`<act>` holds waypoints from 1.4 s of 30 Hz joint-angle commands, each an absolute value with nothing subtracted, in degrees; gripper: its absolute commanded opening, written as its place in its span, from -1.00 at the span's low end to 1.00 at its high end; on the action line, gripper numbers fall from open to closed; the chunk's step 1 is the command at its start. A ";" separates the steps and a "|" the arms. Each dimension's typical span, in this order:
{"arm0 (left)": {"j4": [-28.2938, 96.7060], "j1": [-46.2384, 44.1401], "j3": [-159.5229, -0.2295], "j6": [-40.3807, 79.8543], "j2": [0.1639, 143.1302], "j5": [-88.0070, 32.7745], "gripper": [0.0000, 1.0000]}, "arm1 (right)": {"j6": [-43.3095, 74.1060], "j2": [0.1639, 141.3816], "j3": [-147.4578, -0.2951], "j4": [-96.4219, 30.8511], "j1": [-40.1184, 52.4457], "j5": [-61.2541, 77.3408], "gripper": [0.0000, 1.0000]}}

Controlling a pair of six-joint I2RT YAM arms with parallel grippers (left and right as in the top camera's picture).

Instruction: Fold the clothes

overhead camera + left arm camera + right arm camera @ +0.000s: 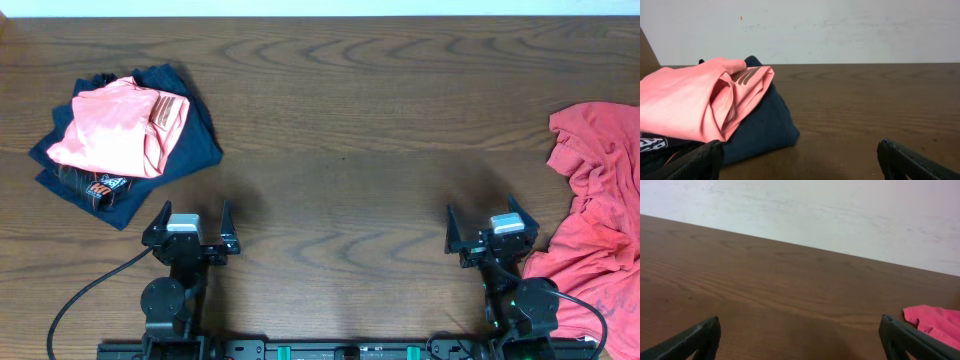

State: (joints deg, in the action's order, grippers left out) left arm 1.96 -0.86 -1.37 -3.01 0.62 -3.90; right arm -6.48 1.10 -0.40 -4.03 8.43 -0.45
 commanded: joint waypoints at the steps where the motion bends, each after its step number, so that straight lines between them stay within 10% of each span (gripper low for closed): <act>1: 3.40 -1.06 -0.56 -2.72 0.23 -4.93 0.96 | -5.61 0.78 -0.67 -4.60 7.79 -2.17 0.99; 17: 5.04 -1.06 -11.29 1.02 12.91 -4.95 0.96 | -0.71 13.28 -11.35 -15.00 7.77 -8.88 0.99; 33: 46.94 -1.06 -49.58 0.95 52.75 -5.39 0.96 | 13.69 58.43 -42.48 -47.24 -3.92 -8.80 0.98; 42: 50.50 -1.06 -54.57 5.30 59.86 -7.07 0.96 | 29.32 74.52 -42.11 -49.30 -16.14 -20.84 0.82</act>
